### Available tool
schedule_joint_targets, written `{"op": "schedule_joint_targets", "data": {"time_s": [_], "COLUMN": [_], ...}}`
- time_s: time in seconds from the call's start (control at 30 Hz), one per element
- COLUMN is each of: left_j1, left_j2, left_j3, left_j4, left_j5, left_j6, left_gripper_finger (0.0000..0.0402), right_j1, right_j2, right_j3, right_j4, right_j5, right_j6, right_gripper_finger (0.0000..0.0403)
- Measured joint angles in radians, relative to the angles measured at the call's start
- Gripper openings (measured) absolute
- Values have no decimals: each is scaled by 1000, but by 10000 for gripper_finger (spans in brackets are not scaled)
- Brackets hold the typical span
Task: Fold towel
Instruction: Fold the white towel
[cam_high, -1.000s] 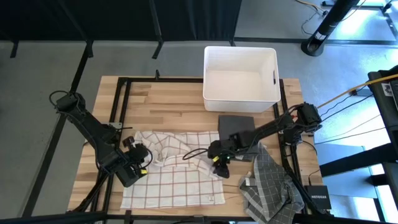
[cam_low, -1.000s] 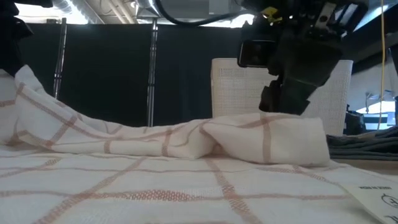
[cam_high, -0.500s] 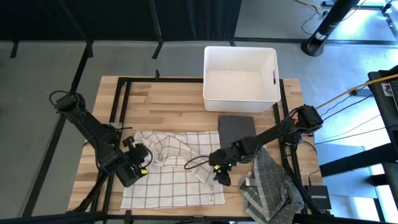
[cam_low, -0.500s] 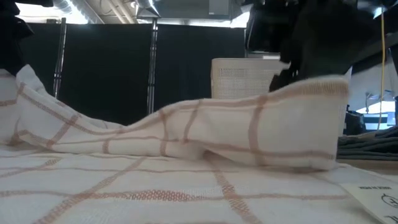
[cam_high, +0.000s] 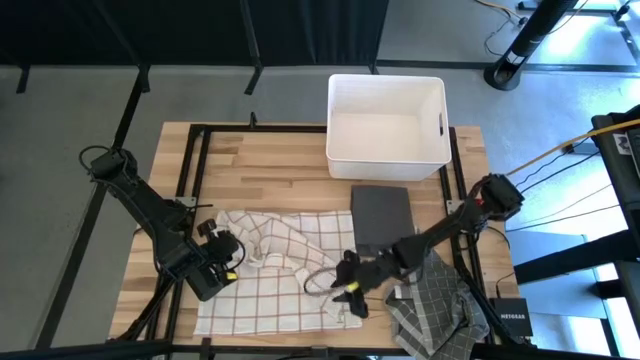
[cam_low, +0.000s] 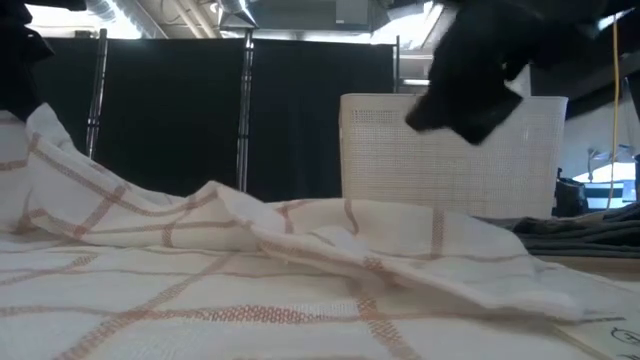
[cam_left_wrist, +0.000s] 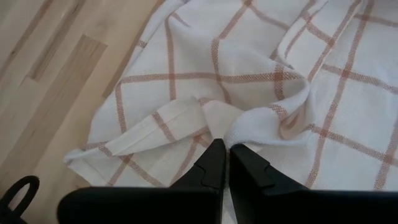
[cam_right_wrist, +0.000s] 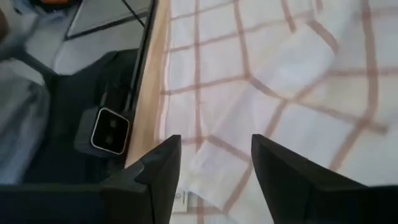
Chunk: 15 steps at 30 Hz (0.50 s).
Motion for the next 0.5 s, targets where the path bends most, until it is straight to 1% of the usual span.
{"op": "schedule_joint_targets", "data": {"time_s": [0.1, 0.23, 0.37, 0.5], "left_j1": [0, 0, 0, 0], "left_j2": [0, 0, 0, 0], "left_j3": [0, 0, 0, 1], "left_j4": [28, 71, 110, 118], "left_j5": [-16, -23, -28, -29], "left_j6": [9, 31, 57, 88], "left_gripper_finger": [8, 8, 8, 8], "right_j1": [42, 77, 106, 136], "right_j2": [37, 109, 179, 245], "right_j3": [36, 117, 207, 312], "right_j4": [-5, -27, -151, -277], "right_j5": [82, 134, 206, 290], "right_j6": [-87, -115, -122, -163], "right_gripper_finger": [198, 198, 198, 198]}}
